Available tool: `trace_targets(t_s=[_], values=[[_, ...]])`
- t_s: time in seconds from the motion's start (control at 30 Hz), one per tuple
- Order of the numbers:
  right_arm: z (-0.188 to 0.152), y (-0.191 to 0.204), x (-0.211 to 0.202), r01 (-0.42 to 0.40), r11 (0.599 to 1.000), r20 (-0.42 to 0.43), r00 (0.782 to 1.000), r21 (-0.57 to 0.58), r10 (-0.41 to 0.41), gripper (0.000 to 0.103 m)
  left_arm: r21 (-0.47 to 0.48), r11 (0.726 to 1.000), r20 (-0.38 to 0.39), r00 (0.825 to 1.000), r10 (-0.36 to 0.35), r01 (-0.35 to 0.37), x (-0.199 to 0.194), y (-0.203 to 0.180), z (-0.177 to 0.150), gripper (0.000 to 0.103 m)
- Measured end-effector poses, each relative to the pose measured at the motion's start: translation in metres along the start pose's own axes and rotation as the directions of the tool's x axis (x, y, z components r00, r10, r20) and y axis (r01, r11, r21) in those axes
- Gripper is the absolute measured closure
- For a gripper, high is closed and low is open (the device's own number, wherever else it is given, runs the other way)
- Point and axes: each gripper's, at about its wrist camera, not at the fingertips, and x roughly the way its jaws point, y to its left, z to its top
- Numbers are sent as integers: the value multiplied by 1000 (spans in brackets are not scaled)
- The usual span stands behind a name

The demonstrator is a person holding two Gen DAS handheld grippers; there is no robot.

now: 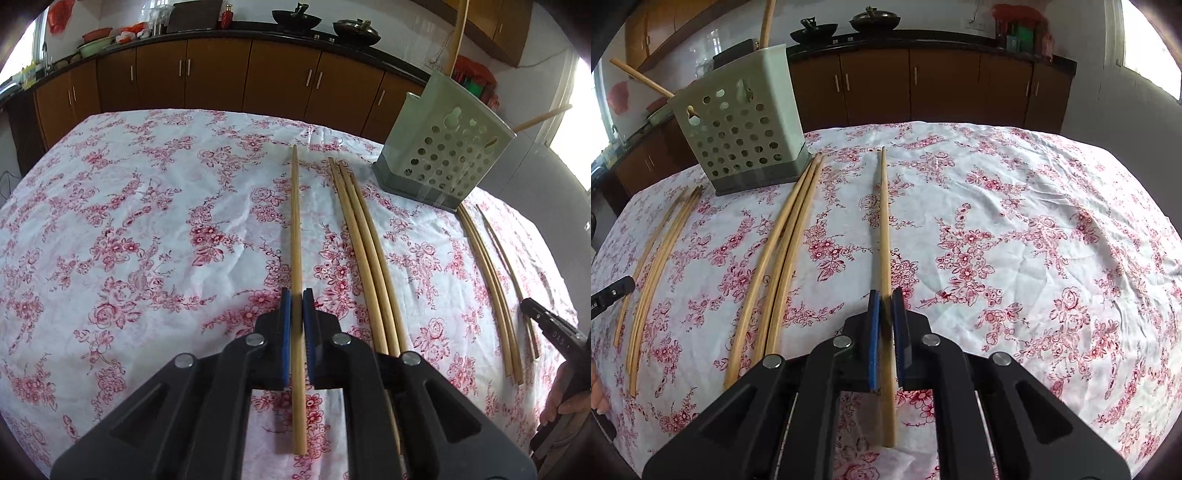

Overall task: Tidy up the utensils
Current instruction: 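Hold both pinched chopsticks against the tablecloth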

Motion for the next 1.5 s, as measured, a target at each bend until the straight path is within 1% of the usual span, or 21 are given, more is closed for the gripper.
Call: trace_targets(t_s=[0.07, 0.3, 0.67, 1.5], values=[[0, 0, 0, 1, 1000, 0, 1000, -1, -1, 95, -8, 1000, 0, 1000, -9, 9, 0, 2, 0, 92], [-1, 0, -1, 6, 1000, 2, 1000, -3, -6, 95, 11, 1000, 1, 1000, 15, -15, 0, -1, 0, 92], [-1, 0, 0, 5, 1000, 3, 1000, -2, -5, 95, 19, 1000, 1, 1000, 24, -24, 0, -3, -1, 92], [0, 0, -1, 8, 1000, 3, 1000, -2, -8, 95, 19, 1000, 1, 1000, 23, -23, 1, -3, -1, 92]])
